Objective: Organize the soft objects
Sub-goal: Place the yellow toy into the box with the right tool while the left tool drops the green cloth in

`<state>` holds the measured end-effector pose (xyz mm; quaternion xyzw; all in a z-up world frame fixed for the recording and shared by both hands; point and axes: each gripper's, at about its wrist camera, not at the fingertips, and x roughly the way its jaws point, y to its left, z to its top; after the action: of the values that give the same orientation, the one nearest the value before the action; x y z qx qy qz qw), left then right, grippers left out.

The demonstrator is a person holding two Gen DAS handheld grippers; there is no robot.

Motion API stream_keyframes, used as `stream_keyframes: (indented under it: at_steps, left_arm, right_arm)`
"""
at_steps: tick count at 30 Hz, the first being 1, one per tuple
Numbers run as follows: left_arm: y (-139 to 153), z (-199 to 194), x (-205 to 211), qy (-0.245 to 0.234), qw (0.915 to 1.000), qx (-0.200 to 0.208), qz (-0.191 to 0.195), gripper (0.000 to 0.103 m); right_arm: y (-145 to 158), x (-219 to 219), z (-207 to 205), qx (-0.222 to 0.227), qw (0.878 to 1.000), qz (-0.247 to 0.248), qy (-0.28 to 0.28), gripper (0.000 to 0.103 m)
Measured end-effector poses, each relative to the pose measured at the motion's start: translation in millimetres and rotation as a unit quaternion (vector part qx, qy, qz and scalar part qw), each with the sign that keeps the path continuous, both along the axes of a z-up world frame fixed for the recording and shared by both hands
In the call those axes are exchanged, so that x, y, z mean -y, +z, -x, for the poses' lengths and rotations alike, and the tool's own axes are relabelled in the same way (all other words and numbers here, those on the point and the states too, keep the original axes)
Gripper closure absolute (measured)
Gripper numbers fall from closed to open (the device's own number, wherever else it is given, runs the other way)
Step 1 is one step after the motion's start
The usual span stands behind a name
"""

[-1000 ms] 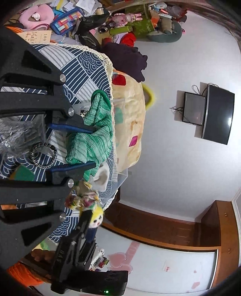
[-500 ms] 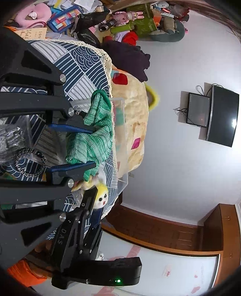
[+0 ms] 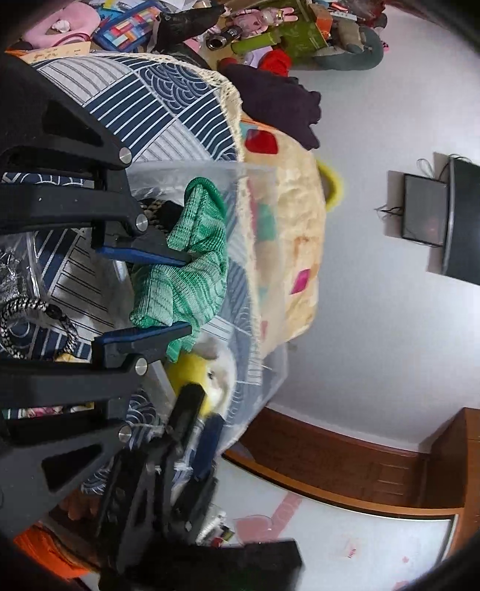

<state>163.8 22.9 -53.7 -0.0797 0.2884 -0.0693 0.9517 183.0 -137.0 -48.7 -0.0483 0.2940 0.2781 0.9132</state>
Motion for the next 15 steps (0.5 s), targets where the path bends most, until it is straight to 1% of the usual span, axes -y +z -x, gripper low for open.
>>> stream_keyframes:
  at_steps: [3, 7, 9, 11, 15]
  left_arm:
    - [-2, 1, -1, 0.003, 1.0, 0.0, -0.001, 0.07]
    - [0, 5, -3, 0.005, 1.0, -0.004, 0.007, 0.058]
    - [2, 9, -4, 0.002, 1.0, -0.003, 0.009, 0.055]
    - [6, 15, -3, 0.002, 1.0, 0.002, 0.004, 0.052]
    - [17, 32, 0, 0.002, 0.9998, 0.019, -0.009, 0.045]
  right_arm:
    - [3, 4, 4, 0.006, 1.0, -0.001, -0.001, 0.046]
    - [7, 8, 12, 0.015, 1.0, -0.001, -0.001, 0.041]
    - [10, 10, 17, 0.023, 1.0, 0.0, 0.0, 0.038]
    - [14, 14, 22, 0.031, 1.0, -0.001, 0.002, 0.032]
    - [22, 20, 36, 0.04, 0.999, -0.013, 0.006, 0.03]
